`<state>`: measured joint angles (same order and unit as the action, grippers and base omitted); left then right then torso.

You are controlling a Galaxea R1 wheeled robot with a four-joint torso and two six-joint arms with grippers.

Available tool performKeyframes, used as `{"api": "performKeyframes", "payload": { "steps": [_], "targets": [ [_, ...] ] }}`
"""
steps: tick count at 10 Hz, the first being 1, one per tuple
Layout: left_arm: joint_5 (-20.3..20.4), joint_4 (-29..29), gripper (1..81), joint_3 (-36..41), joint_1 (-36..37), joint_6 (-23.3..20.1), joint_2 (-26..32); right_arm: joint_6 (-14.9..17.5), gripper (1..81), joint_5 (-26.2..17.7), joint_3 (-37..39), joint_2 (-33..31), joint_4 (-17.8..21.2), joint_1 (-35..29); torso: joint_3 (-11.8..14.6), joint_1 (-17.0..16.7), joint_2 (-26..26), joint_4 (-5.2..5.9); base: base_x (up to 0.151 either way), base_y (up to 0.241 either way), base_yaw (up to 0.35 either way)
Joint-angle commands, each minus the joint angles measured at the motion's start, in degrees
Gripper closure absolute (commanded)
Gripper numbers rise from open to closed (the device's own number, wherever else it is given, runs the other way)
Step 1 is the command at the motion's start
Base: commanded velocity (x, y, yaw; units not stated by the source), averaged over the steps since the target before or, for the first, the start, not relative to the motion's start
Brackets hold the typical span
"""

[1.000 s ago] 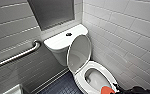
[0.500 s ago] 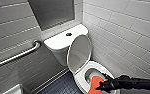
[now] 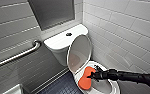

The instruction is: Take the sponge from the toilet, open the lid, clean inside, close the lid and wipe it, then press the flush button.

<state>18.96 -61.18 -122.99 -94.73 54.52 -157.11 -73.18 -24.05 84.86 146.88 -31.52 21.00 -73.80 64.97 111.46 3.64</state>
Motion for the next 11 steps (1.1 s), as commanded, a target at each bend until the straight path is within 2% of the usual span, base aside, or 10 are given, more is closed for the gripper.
{"api": "performKeyframes", "payload": {
  "steps": [1, 2, 4, 6, 7, 11],
  "targets": [
    [-1.82, -0.43, 1.0, 0.82, -2.61, 0.15, 0.83, -0.56, 81.1, 8.49, 8.47, 8.01, -1.43, -9.35, 0.00, 0.00, 0.00, 0.00, 0.000, 0.000, 0.000],
    [-1.82, -0.43, 1.0, 0.82, -2.61, 0.15, 0.83, -0.74, 81.1, 12.52, 12.23, 10.38, -0.65, -9.44, 0.00, 0.00, 0.00, 0.00, 0.000, 0.000, 0.000],
    [-1.82, -0.34, 1.0, 0.82, -2.61, 0.24, 1.18, -0.82, 81.1, 17.64, 16.29, 13.90, 2.96, -8.57, 0.00, 0.00, 0.00, 0.00, 0.000, 0.000, 0.000],
    [-1.82, -0.34, 1.0, 0.82, -2.61, 0.24, 1.09, -0.91, 81.1, 19.64, 16.38, 14.96, 3.22, -4.27, 0.00, 0.00, 0.00, 0.00, 0.000, 0.000, 0.000],
    [-1.82, -0.34, 1.0, 0.82, -2.61, 0.24, 1.09, -0.91, 81.1, 22.29, 16.29, 14.87, 3.49, -1.54, 0.00, 0.00, 0.00, 0.00, 0.000, 0.000, 0.000],
    [-1.82, -0.43, 1.0, 0.82, -2.61, 0.24, 1.09, -0.74, 81.1, 23.26, 18.31, 13.37, 2.70, 5.76, 0.00, 0.00, 0.00, 0.00, 0.000, 0.000, 0.000]
  ]
}}
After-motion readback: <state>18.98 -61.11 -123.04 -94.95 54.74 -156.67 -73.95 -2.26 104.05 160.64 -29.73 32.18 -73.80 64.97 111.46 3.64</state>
